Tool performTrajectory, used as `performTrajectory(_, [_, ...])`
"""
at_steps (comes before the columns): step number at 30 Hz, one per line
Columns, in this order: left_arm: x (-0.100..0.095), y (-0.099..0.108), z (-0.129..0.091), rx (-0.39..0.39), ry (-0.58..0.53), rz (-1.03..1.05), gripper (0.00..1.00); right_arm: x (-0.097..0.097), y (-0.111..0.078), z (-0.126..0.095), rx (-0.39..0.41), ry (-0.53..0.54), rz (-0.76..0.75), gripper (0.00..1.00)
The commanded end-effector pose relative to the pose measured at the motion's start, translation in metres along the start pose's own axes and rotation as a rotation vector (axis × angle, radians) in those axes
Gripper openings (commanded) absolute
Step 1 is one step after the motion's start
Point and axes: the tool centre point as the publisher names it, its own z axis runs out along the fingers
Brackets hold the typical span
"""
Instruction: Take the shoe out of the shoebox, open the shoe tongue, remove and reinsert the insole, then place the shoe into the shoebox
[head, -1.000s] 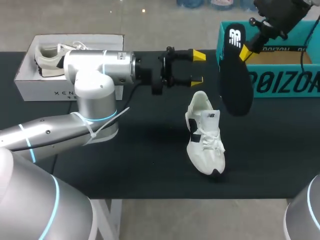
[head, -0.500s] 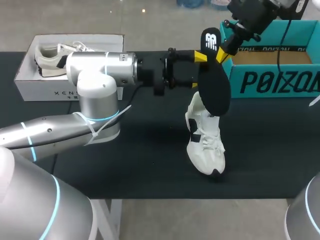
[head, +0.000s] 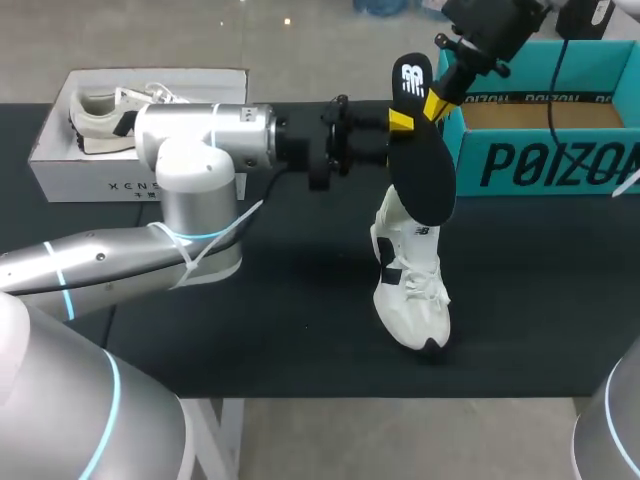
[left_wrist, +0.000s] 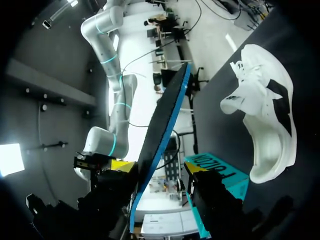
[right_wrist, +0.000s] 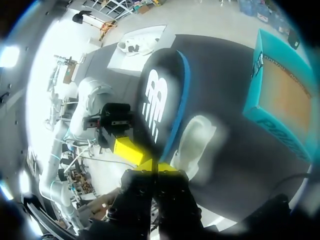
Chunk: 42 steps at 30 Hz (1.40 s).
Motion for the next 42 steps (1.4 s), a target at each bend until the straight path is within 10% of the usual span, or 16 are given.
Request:
performTrajectory(1, [0.002,-0.001,0.000,-0.003,-0.012,0.008,0.00,0.002,0.004,0.004,0.006,0.003,0.001,0.00])
performTrajectory(17, [0.000,-0.003,-0.004,-0.007,-0.024,0.007,0.00,0.003,-0.002,0.011,-0.002,0.011,0.027,0.00])
performTrajectory(18, [0.000,-0.003,-0.004,-0.008,-0.024,0.006,0.00,0.002,-0.004,0.010,-0.001,-0.001,0.040,0.27])
performTrajectory(19, [0.000,-0.003,-0.004,-0.011,-0.018,0.005,0.00,0.000,-0.005,0.008,0.003,-0.013,0.047,1.00])
performTrajectory(29, [0.008,0.007,-0.007,-0.028,0.022,-0.039,0.00,0.007,-0.037,-0.049,-0.078,-0.258,0.000,1.00])
performTrajectory(42, [0.023,0.022,-0.006,-0.013,0.038,-0.125,0.00,0.066,-0.104,-0.095,-0.184,-0.572,-0.131,1.00])
